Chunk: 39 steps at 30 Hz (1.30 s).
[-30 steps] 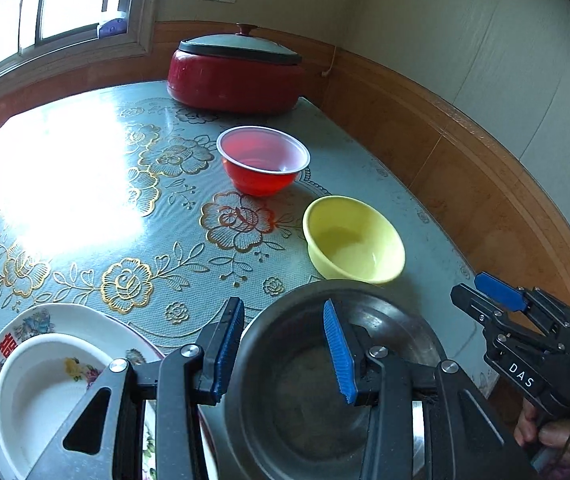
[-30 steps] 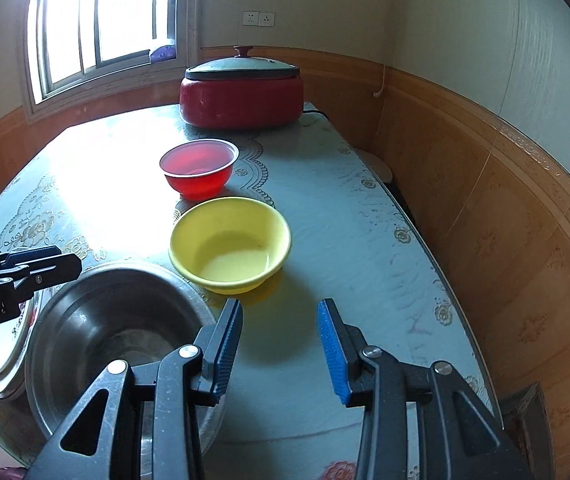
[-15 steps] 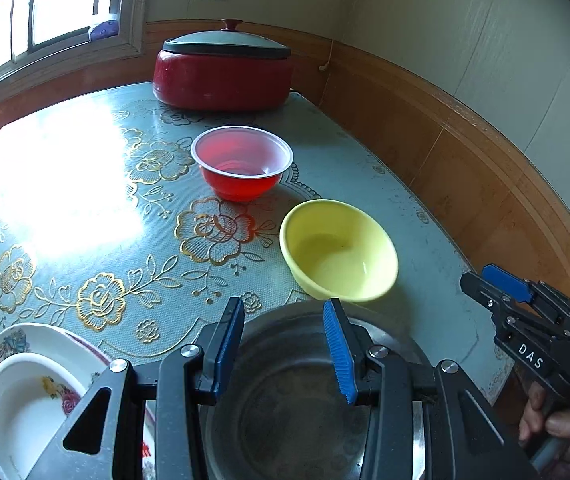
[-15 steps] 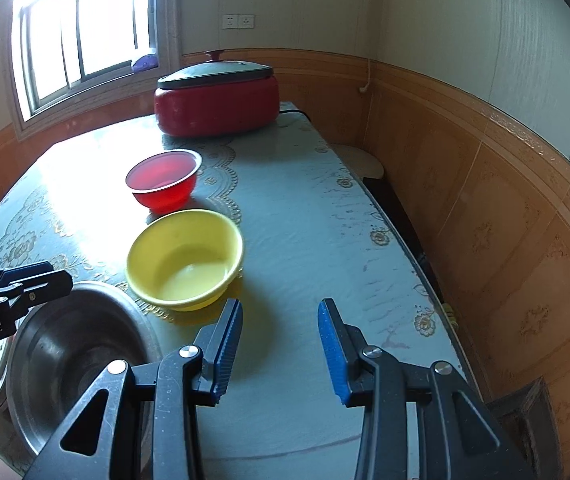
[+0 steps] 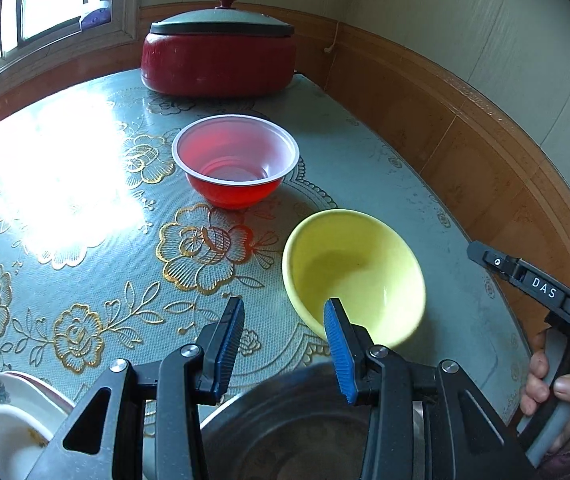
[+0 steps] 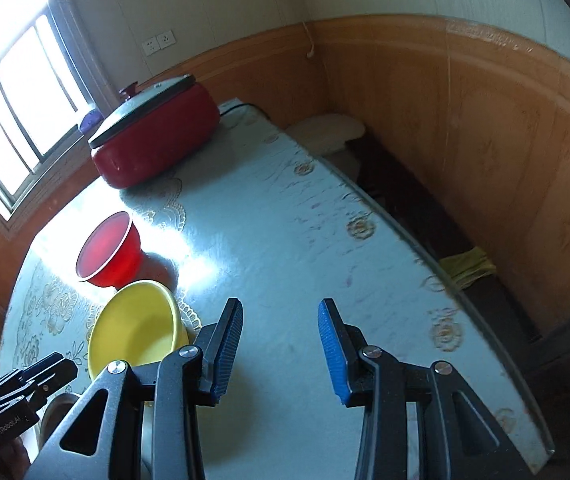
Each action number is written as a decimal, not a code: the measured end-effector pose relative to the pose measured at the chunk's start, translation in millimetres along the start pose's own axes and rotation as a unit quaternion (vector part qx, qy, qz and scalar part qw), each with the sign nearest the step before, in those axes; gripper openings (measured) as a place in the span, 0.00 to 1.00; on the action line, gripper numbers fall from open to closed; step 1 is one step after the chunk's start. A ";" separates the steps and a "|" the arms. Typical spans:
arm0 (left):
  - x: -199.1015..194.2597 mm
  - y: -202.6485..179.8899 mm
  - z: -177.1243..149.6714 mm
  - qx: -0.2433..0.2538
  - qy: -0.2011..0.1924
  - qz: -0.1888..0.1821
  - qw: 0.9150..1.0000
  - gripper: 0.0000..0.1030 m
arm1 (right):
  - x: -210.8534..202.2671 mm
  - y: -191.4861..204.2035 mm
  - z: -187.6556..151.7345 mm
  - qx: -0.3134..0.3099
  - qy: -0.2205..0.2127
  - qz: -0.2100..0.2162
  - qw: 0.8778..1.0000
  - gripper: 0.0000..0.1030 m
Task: Organize plates and bowls
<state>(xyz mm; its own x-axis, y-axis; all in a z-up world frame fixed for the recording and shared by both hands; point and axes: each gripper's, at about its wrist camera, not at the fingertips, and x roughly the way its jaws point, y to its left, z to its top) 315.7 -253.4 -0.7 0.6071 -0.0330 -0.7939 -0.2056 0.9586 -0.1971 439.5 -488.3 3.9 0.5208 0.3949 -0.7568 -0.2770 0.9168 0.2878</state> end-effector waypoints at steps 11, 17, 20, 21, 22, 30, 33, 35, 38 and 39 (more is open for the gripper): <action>25.9 14.1 17.5 -0.037 0.016 -0.008 0.999 0.41 | 49.1 30.2 9.0 -0.034 0.060 0.080 0.994 0.36; 35.0 10.5 23.0 -0.037 0.022 -0.010 0.999 0.42 | 58.8 43.4 7.6 -0.052 0.071 0.087 0.992 0.35; 39.0 7.5 24.4 -0.034 0.024 -0.009 0.999 0.43 | 62.2 45.7 9.9 -0.053 0.074 0.094 0.991 0.35; 41.2 6.6 24.7 -0.033 0.026 -0.007 0.999 0.43 | 62.8 46.4 10.1 -0.055 0.075 0.095 0.991 0.35; 43.2 6.0 25.2 -0.031 0.029 -0.006 0.999 0.43 | 62.5 46.5 8.8 -0.057 0.076 0.097 0.991 0.35; 50.7 4.8 22.2 -0.024 0.042 -0.003 0.999 0.40 | 61.7 44.9 1.3 -0.058 0.092 0.108 0.988 0.35; 47.5 6.9 18.5 -0.026 0.041 -0.004 0.999 0.40 | 54.5 40.4 -1.0 -0.047 0.086 0.111 0.989 0.35; 44.2 10.5 17.0 -0.031 0.038 -0.005 0.999 0.40 | 49.5 37.8 -1.5 -0.038 0.082 0.120 0.989 0.35; 44.6 11.9 14.1 -0.029 0.044 -0.010 0.999 0.32 | 44.1 39.1 -4.0 -0.032 0.088 0.145 0.985 0.35; 45.1 9.2 12.4 -0.021 0.048 -0.012 0.999 0.23 | 42.3 40.4 -5.3 -0.032 0.089 0.148 0.984 0.35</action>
<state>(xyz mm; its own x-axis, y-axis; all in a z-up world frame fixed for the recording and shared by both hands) 350.7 -242.6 -31.2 0.5358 -0.0843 -0.8401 -0.2259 0.9444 -0.2389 446.1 -434.9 -19.6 0.2618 0.6227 -0.7373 -0.4490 0.7549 0.4781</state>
